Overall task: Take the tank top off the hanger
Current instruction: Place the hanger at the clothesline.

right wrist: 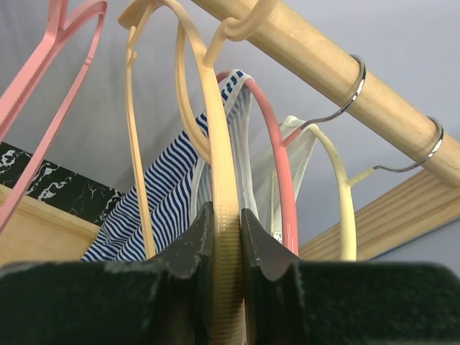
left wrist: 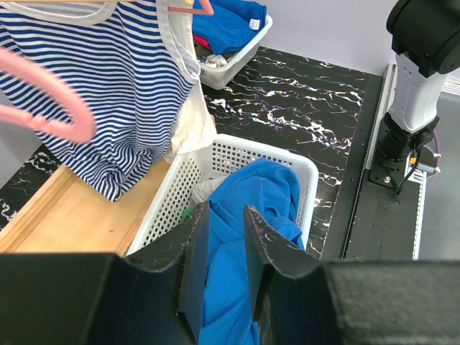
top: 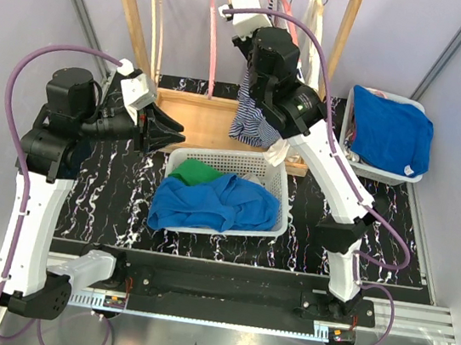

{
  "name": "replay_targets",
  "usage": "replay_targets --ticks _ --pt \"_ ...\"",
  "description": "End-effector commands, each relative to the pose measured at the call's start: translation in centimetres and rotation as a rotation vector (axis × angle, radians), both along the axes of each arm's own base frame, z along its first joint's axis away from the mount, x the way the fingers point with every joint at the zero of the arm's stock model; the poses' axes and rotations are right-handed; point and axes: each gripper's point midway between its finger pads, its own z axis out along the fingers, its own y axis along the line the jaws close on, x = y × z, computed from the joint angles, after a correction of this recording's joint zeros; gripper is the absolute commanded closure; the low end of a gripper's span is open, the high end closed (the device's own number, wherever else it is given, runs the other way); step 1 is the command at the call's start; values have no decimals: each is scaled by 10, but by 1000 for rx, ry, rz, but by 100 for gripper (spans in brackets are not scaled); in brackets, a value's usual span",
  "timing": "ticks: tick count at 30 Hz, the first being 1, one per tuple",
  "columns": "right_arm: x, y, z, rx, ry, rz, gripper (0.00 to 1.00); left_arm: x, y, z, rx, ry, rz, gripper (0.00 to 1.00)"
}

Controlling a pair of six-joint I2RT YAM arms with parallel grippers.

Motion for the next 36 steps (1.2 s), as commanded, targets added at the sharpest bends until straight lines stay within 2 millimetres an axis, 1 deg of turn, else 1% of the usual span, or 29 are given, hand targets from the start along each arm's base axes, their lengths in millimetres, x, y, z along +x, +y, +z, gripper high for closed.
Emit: replay_targets --ticks 1,6,9,16,19,23,24,26,28,29,31,33,34,36 --pt "5 1 19 93 -54 34 100 -3 -1 6 -3 -37 -16 71" --pt "12 5 1 79 -16 33 100 -2 -2 7 -6 -34 -23 71" --pt "11 7 -7 86 14 45 100 0 -2 4 -5 -27 -18 71" --pt "6 19 -36 91 112 101 100 0 -1 2 -2 -30 -10 70" --pt "5 21 -39 95 121 116 100 -1 -1 2 -1 -34 -5 70" --pt "8 19 -28 116 96 122 100 -1 -1 -1 1 -30 -7 70" --pt "6 18 -19 127 77 127 100 -1 0 -1 3 -30 -5 70" --pt "7 16 -10 144 54 129 100 0 -1 -2 4 -30 -7 70" --pt "6 11 4 161 17 120 100 1 -1 -3 5 -28 -7 70" --pt "6 9 7 165 7 115 100 1 -1 -4 6 -24 -10 70" --pt "3 1 23 183 -33 106 100 1 -1 -5 7 -25 -9 70" --pt "1 -3 31 175 -54 103 100 2 0 -7 15 -27 -8 70" --pt "-2 -8 39 182 -75 100 100 1 0 -8 17 -28 -8 70" --pt "-2 -15 45 169 -91 86 100 1 0 -10 21 -21 -9 71"
